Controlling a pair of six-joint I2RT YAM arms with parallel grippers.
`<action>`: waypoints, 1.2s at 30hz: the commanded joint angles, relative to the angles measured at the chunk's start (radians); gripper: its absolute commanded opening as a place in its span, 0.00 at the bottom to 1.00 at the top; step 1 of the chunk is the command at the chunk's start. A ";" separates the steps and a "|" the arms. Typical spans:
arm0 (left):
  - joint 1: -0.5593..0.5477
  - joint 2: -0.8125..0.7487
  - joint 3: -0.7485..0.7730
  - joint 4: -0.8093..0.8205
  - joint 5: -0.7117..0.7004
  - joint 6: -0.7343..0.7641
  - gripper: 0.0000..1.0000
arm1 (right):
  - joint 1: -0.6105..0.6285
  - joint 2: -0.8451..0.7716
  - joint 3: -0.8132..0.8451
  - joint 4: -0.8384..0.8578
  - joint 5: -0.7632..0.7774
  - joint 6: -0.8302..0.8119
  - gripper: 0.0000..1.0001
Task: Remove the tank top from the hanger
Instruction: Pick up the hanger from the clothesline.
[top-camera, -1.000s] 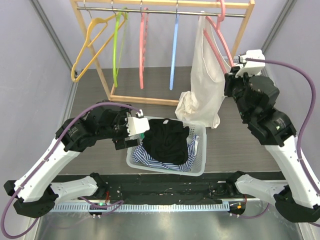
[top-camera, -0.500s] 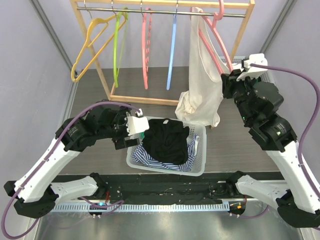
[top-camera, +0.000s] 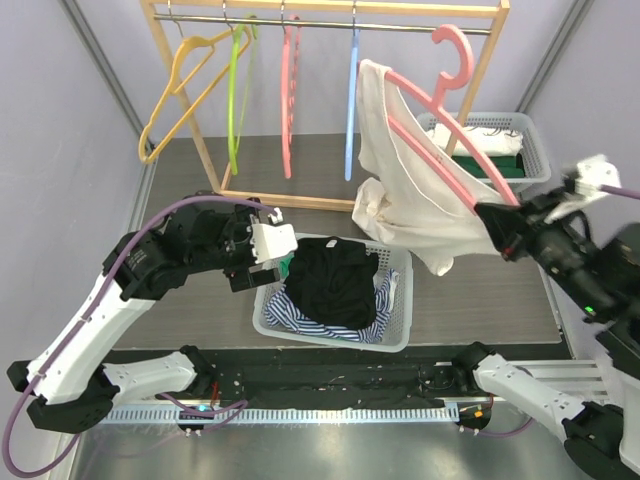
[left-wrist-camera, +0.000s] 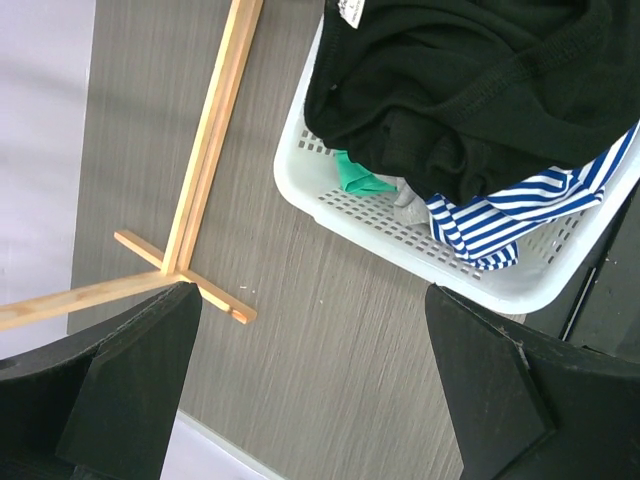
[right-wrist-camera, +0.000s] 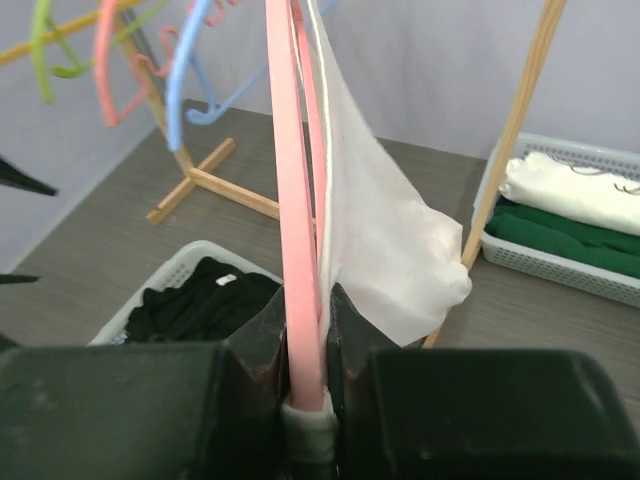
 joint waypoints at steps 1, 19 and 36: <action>0.015 0.003 0.035 0.029 0.008 -0.013 1.00 | 0.002 -0.022 0.238 0.097 -0.142 -0.005 0.01; 0.058 -0.024 0.052 0.026 0.064 -0.027 1.00 | 0.001 0.206 0.562 0.266 -0.522 0.090 0.01; 0.075 -0.159 0.283 -0.074 0.149 0.031 1.00 | 0.001 0.116 0.142 0.004 -0.708 0.041 0.01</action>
